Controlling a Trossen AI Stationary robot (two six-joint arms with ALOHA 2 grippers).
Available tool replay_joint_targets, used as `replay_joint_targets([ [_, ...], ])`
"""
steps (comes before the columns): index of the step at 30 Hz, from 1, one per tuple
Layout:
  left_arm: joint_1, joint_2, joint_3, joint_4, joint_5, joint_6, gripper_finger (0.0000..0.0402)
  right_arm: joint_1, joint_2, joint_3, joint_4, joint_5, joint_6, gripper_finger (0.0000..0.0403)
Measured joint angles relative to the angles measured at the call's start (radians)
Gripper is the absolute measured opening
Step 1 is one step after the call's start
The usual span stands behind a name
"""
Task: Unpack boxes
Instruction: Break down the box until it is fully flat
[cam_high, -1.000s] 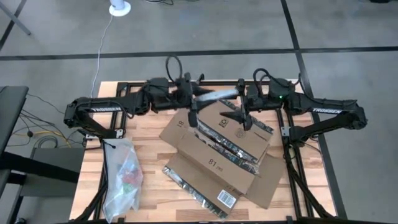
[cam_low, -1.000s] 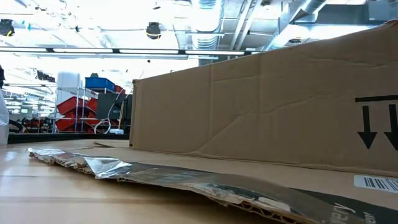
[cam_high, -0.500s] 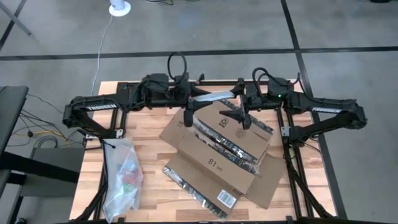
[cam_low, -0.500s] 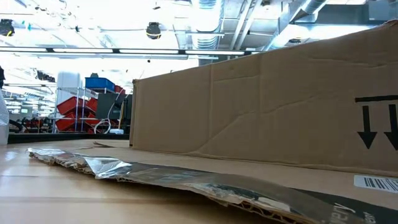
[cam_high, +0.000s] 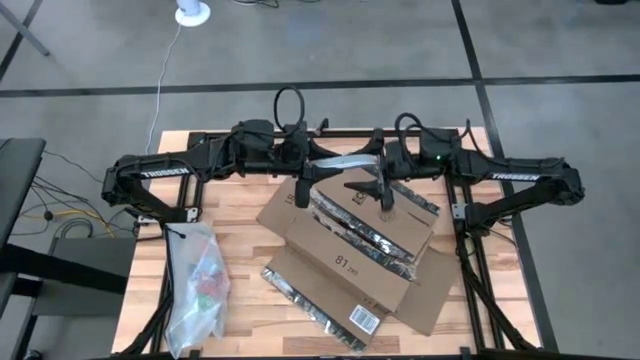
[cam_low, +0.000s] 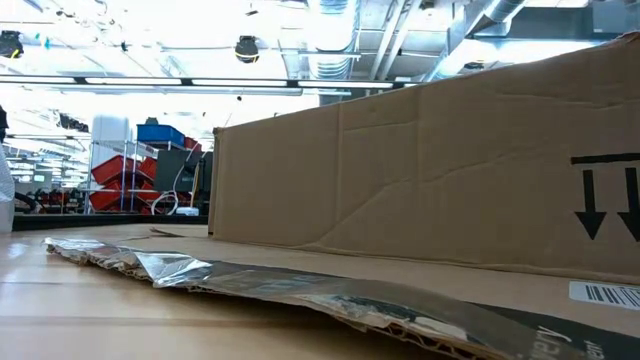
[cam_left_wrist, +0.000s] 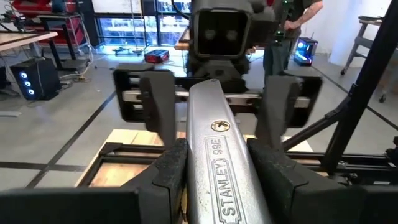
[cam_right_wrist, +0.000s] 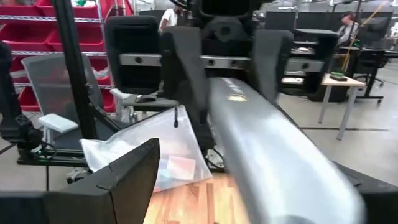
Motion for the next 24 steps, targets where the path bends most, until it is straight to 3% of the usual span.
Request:
replay_joint_targets([
  [24,0.000,-0.001,-0.002,0.009,0.022,-0.016,0.0117,0.001,0.039,0.000,0.107,0.000,-0.045,0.0291],
])
